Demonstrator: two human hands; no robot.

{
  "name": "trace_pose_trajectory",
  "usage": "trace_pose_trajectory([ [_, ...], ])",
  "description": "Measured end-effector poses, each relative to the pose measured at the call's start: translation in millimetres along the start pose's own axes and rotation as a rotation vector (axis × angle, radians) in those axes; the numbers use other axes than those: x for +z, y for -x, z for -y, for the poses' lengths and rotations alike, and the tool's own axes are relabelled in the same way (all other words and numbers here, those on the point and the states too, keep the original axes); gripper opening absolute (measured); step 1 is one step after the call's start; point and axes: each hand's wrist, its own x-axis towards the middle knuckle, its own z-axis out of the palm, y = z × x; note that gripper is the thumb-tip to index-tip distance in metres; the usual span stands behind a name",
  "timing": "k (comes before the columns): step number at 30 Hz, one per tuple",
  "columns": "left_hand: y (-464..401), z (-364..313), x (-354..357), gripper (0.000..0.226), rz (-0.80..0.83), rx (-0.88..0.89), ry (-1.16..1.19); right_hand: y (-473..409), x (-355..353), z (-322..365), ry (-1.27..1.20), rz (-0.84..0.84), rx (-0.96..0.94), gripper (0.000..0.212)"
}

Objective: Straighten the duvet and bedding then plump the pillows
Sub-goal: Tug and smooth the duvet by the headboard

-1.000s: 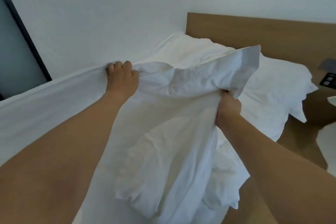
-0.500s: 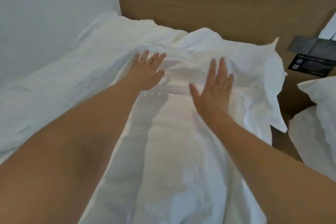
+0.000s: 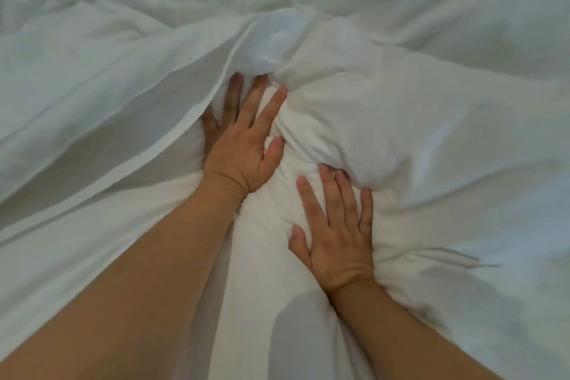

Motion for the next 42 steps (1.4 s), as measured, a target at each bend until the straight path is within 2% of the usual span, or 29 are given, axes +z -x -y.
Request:
trace_pose_trajectory([
  [20, 0.6, -2.1, -2.2, 0.061, -0.042, -0.044, -0.054, -8.6, -5.8, -4.1, -0.025, -0.061, 0.006, 0.062],
  [28, 52.7, -10.6, -14.6, 0.058, -0.041, -0.12, -0.087, 1.5, -17.7, 2.1, -0.065, -0.046, 0.055, 0.061],
  [34, 72.4, -12.8, -19.9, 0.067, -0.08, -0.117, -0.075, 13.6, -23.1, 2.1, -0.073, -0.057, 0.056, 0.061],
  [42, 65.0, -20.3, -24.4, 0.059, -0.057, -0.115, -0.104, 16.1, -31.1, -1.1, -0.075, 0.027, 0.062, 0.062],
])
